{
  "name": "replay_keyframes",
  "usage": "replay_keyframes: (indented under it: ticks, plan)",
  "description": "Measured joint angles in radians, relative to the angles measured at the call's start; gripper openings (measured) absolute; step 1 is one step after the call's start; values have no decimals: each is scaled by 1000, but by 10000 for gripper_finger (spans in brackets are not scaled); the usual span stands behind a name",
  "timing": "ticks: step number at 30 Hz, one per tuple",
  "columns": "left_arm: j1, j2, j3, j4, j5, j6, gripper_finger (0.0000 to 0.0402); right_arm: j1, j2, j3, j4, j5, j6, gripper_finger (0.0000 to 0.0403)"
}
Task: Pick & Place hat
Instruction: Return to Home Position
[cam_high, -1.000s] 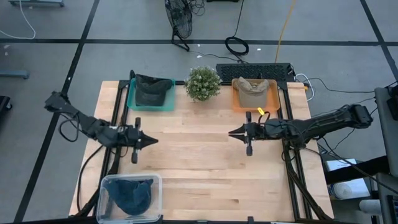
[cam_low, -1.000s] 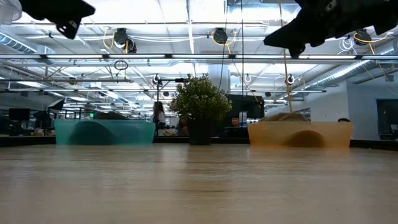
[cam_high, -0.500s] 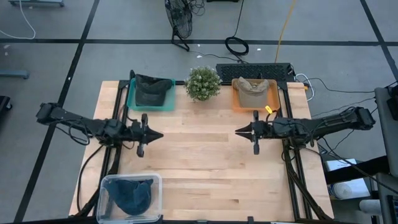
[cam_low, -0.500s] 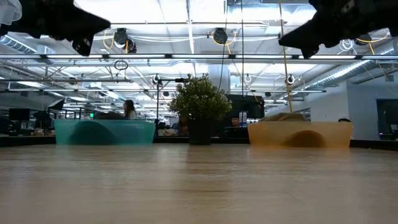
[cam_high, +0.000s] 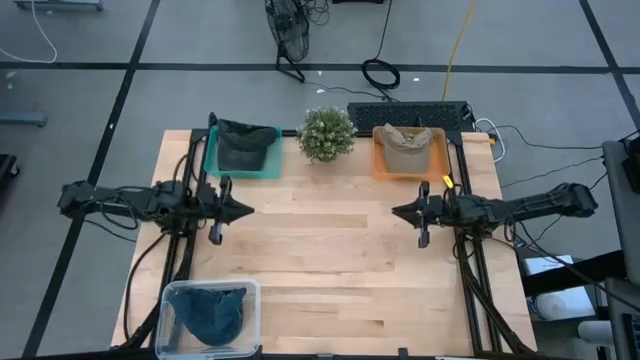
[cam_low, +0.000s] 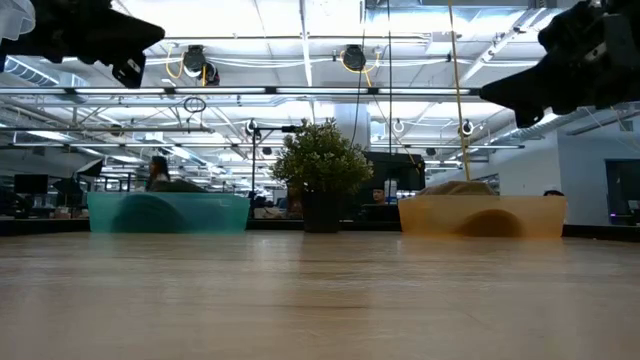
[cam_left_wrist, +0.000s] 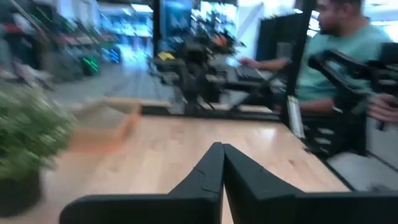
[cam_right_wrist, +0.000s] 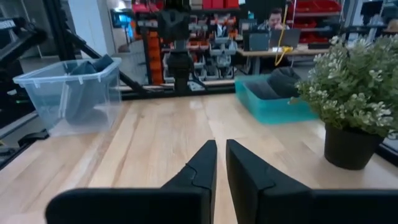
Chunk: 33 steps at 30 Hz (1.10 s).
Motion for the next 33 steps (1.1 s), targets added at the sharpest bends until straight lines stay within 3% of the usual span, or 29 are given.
replay_keyframes:
  ticks: [3,10,16,18,24,29,33]
  plan:
    - [28,-28,0,-90,84,-33,11,0,-49,-25,0,-15,-16,22]
    - [25,-132,-2,-100,64,-38,4,0,-140,-59,-1,-81,-31,22]
    - [-4,-186,-196,97,-58,-73,3,0,-156,-63,-48,-81,-22,22]
    - [-2,-224,-227,164,-35,-59,4,0,-156,-63,-74,-90,-4,22]
    - [19,-352,-193,-55,50,-43,5,0,-156,-65,-121,-213,-29,22]
    - [37,-363,-190,-168,16,-39,4,0,-158,-66,-99,-174,-62,22]
    - [43,-366,-188,-227,23,-29,8,0,-156,-73,-113,-77,-92,22]
